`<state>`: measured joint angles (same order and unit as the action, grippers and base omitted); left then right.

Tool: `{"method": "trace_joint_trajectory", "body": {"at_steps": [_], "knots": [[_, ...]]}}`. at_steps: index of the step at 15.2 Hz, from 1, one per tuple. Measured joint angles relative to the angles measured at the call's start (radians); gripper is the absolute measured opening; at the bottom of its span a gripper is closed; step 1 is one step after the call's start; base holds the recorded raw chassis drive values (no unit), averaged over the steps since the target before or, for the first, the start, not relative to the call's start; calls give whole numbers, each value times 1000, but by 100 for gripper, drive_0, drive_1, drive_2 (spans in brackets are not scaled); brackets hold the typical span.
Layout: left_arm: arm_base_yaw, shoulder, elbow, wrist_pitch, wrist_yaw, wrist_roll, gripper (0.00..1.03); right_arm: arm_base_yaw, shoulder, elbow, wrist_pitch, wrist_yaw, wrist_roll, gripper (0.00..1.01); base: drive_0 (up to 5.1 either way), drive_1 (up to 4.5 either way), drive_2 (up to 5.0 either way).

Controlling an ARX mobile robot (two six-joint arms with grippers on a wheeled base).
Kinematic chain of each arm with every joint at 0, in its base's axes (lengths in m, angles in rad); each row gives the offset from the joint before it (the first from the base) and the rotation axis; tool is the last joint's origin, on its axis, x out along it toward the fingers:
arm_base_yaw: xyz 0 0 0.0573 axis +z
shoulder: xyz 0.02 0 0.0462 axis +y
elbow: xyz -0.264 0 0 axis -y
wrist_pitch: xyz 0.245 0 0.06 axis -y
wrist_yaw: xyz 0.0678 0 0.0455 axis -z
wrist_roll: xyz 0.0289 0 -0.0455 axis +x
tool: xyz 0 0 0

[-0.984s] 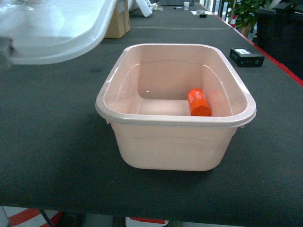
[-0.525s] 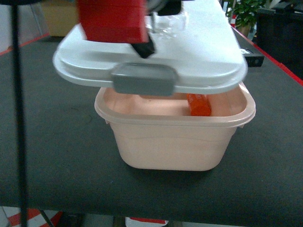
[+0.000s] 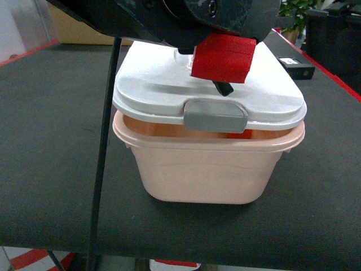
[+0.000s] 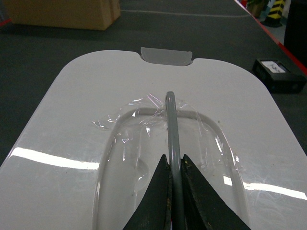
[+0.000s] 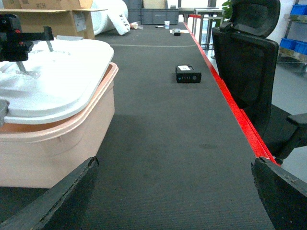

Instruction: Pick capacitor and pack into box

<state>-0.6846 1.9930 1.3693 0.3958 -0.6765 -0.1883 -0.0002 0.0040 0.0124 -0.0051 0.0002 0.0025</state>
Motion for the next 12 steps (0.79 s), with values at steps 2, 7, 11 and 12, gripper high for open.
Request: {"method": "trace_joint_trajectory", "body": {"at_steps": [2,7,11,12], "knots": [[-2,15,11,-26,7,0,2,0,0,0,0,0,0,98,0,0,0],[15,17,11,-78,24,1,2,0,0,0,0,0,0,98,0,0,0],[34,3,-10,-82,97,5,2,0,0,0,0,0,0,98,0,0,0],[32,3,-10,-89,100,5,2,0,0,0,0,0,0,98,0,0,0]]}}
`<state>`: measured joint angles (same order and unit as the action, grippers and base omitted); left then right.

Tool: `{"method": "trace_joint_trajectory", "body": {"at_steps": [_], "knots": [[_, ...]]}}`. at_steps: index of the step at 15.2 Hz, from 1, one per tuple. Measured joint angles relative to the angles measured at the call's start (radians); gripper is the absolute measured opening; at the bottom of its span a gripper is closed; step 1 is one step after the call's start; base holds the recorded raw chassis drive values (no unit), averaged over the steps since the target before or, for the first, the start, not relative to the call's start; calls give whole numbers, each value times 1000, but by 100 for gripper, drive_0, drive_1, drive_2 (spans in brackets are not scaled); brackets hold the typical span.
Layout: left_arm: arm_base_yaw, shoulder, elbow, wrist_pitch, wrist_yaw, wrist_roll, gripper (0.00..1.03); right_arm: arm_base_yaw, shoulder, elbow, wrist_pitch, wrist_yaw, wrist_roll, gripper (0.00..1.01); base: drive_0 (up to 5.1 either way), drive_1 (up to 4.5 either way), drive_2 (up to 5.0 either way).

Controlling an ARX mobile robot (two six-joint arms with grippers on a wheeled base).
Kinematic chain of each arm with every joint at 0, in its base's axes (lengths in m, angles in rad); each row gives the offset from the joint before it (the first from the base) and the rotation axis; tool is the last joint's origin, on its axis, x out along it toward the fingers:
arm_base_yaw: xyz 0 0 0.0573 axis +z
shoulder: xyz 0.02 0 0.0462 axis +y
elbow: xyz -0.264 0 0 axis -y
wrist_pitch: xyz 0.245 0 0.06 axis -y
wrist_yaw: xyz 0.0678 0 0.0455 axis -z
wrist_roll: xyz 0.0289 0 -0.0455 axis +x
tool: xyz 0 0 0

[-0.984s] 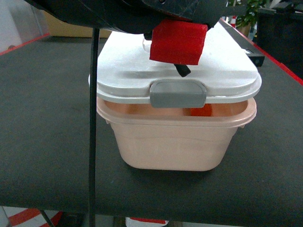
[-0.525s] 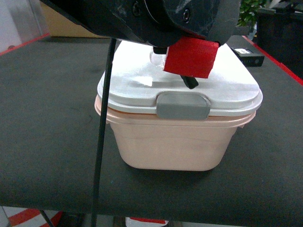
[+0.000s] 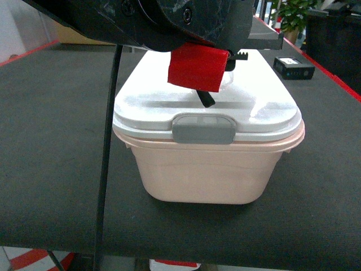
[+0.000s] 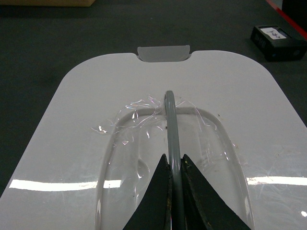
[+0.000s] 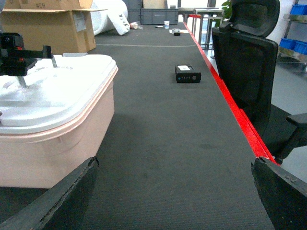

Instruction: Pick capacitor and pack into box

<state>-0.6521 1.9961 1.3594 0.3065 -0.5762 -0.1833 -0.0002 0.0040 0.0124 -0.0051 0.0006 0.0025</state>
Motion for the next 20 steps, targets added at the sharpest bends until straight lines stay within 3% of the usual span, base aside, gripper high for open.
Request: {"method": "trace_joint_trajectory", "body": {"at_steps": [7,10,14,16,17,18,19,20], "knots": [[-4,0,0,-12,0,0,2,0,0,0,0,0,0,98,0,0,0],[-10,-18,0,31,1,2,38,0,0,0,0,0,0,98,0,0,0],[-11,-111,-10,108,-8,37,77,0,0,0,0,0,0,98,0,0,0],[-2,-226,-86,196,-31,87,99,0,0,0,0,0,0,98,0,0,0],[13,-314,-161,254,-43,121,98,0,0,0,0,0,0,98,0,0,0],[64,-513,-343,344,-110,195,98,0,0,0,0,0,0,98,0,0,0],[68,-867,-667,381,-256,294,98,0,0,0,0,0,0,98,0,0,0],[19,-1015,-824,345,-326,308,98,0,0,0,0,0,0,98,0,0,0]]}}
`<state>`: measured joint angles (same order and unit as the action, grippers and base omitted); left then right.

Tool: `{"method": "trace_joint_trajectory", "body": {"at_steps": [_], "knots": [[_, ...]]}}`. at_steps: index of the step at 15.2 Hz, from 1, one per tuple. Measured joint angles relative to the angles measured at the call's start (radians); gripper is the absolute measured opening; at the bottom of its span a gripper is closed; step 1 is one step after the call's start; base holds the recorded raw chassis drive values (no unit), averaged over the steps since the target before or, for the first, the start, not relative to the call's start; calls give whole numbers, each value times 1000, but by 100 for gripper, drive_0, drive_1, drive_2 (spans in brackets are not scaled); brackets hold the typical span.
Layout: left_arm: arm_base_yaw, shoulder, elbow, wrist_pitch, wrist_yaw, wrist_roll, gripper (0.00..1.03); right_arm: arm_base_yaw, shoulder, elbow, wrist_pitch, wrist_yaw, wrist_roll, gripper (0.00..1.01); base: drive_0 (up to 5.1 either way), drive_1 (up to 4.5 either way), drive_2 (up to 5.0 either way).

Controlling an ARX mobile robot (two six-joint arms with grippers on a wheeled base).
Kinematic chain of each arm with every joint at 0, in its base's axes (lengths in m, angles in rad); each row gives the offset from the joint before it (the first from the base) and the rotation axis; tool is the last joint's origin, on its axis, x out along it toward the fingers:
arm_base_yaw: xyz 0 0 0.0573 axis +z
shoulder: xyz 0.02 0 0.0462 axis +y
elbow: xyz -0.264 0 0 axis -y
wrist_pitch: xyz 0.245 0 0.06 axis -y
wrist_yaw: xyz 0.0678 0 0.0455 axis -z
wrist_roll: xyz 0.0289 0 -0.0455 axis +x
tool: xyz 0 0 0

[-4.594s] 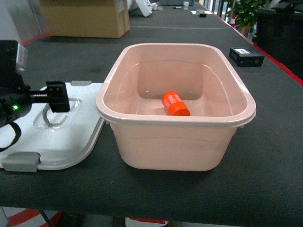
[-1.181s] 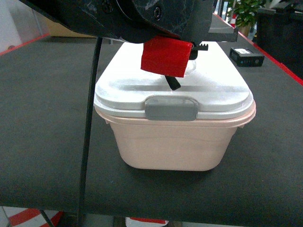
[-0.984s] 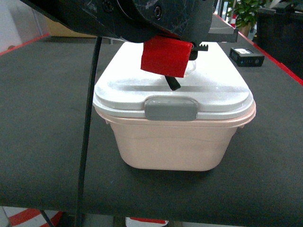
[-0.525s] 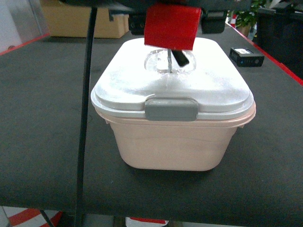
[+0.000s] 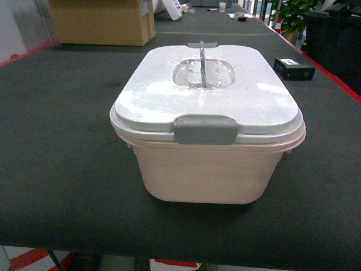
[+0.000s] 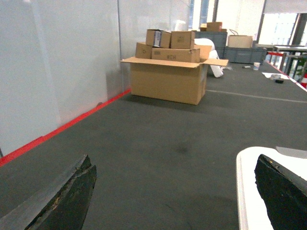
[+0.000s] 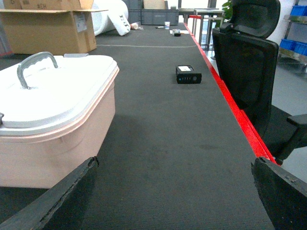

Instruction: Pick capacitor and pack into box

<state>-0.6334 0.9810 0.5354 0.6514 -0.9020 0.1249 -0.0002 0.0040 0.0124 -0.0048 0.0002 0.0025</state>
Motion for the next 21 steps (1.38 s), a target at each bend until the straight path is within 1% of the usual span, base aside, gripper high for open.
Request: {"method": "trace_joint_trajectory", "body": {"at_steps": [1,2,3,5,6,7,8,10,12,13,14,16,17,18,21], "knots": [[3,-1,2,-16,6,3,98,0,0,0,0,0,0,98,0,0,0],[30,-32,16,-146,102,-20,92,0,0,0,0,0,0,98,0,0,0],[38,-41,14,-165,131,-23,90,0,0,0,0,0,0,98,0,0,0],[71,-85,-3,-238,226,-52,83,0,0,0,0,0,0,98,0,0,0],[102,-123,-30,-270,287,-69,78,0,0,0,-1,0,0,98,0,0,0],[130,-159,-63,-290,333,-78,72,0,0,0,-1,1,0,98,0,0,0],[147,-181,-88,-290,363,-85,69,0,0,0,-1,0,0,98,0,0,0],[196,-230,-147,-288,432,-101,58,0,0,0,0,0,0,98,0,0,0],[215,-250,-171,-286,462,-104,53,0,0,0,0,0,0,98,0,0,0],[241,-274,-199,-285,499,-109,46,0,0,0,0,0,0,98,0,0,0],[284,-315,-245,-284,550,-117,34,0,0,0,0,0,0,98,0,0,0],[364,-396,-319,-286,628,-118,9,0,0,0,0,0,0,98,0,0,0],[393,-428,-343,-292,657,-122,1,0,0,0,0,0,0,98,0,0,0],[430,-463,-371,-301,690,-121,2,0,0,0,0,0,0,98,0,0,0],[497,-553,-429,-333,764,-121,2,0,0,0,0,0,0,98,0,0,0]]}}
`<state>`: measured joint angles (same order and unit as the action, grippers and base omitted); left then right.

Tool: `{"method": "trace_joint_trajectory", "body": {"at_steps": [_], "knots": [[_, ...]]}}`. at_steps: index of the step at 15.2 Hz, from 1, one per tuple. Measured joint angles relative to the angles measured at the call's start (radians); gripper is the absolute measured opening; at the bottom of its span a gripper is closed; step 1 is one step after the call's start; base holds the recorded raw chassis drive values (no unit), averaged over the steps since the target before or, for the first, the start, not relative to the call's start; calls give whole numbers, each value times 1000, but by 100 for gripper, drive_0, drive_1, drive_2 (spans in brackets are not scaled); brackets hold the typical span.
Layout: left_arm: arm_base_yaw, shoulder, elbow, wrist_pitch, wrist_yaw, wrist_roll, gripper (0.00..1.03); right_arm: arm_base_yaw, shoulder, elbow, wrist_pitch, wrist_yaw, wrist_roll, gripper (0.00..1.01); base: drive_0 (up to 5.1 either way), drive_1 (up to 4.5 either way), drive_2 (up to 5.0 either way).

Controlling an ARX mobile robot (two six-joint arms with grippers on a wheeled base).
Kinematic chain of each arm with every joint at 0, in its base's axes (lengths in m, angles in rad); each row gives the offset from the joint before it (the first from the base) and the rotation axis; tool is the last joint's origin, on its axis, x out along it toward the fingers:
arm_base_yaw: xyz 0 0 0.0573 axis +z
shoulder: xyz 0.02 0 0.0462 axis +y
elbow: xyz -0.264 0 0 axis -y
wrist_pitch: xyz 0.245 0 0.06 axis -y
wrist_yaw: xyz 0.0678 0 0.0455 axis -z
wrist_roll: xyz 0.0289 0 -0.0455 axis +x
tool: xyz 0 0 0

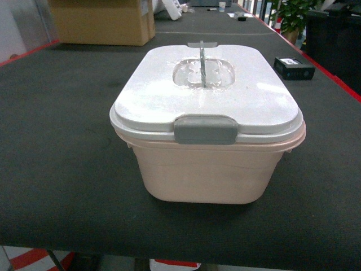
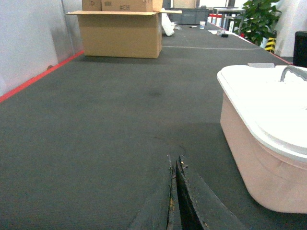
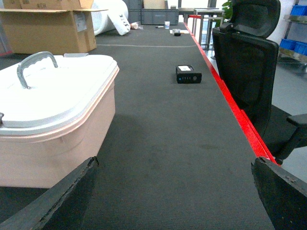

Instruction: Pick capacitor and pack into box

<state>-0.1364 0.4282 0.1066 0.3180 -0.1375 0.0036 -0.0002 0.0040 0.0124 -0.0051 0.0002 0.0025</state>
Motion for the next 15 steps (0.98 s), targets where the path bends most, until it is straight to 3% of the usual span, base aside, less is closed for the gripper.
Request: {"method": "trace_joint_trajectory", "body": {"at_steps": [1,3,12,14,15], "knots": [[19,-28,-14,-12,15,0,2,0,0,0,0,0,0,98,0,0,0],[137,-78,-37,-43,128,0,2,0,0,0,0,1,0,98,0,0,0],[135,-254,-94,-142,137,-2,2,0,0,0,0,0,0,98,0,0,0],[135,-420,-93,-323,135,-3,2,0,0,0,-1,0,0,98,0,0,0],[134,-420,-88,-314,134,-3,2,0,0,0,1,-1,0,98,0,0,0]]}}
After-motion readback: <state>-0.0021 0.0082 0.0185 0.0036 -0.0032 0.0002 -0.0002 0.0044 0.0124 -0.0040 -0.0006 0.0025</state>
